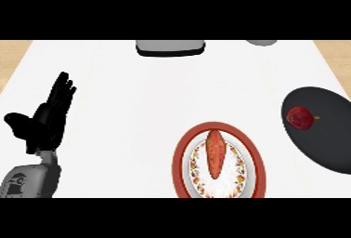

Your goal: Pick the pear from the plate and place it in the pan

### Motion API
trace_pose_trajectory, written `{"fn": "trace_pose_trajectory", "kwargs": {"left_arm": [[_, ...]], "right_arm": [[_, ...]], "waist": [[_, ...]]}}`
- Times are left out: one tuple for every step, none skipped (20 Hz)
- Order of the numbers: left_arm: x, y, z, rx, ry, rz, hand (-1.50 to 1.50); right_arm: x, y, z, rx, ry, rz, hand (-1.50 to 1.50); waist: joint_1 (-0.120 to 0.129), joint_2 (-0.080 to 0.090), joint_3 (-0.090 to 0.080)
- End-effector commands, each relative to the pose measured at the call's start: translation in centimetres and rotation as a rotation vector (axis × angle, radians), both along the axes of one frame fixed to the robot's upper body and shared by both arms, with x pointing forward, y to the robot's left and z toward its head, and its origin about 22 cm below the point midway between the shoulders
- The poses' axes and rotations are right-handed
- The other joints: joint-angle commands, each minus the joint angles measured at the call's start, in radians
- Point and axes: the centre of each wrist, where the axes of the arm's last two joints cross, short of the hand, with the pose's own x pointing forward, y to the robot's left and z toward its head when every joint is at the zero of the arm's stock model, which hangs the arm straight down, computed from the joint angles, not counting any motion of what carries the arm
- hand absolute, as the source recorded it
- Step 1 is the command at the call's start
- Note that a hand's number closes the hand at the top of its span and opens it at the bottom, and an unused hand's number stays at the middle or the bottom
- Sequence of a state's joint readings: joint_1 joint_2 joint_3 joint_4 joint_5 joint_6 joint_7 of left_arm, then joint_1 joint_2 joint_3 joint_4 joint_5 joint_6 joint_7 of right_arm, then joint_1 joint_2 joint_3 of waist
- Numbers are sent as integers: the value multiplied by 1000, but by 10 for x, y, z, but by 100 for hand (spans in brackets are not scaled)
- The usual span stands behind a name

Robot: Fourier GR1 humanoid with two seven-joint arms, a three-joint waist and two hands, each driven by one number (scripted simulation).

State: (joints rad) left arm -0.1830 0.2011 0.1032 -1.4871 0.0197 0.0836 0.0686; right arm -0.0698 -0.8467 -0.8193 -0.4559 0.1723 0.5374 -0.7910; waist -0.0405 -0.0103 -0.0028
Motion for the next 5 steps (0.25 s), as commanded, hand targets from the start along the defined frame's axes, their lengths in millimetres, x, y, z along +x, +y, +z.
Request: {"fn": "trace_pose_trajectory", "kwargs": {"left_arm": [[-1,8,4,2,4,6,0],[8,-3,6,0,-13,22,0],[-1,9,-4,0,-5,3,0],[-6,5,5,6,1,2,0],[3,4,9,10,-20,0,0]], "right_arm": [[-34,0,-5,119,-103,182,-150],[-39,-2,-2,95,-100,187,-150],[-29,1,3,72,-85,176,-150],[-47,-7,18,43,-78,168,-150],[-47,-2,11,41,-80,186,-150]], "waist": [[-2,0,-1],[-2,3,1],[7,3,-2],[4,-1,-1],[4,3,0]]}}
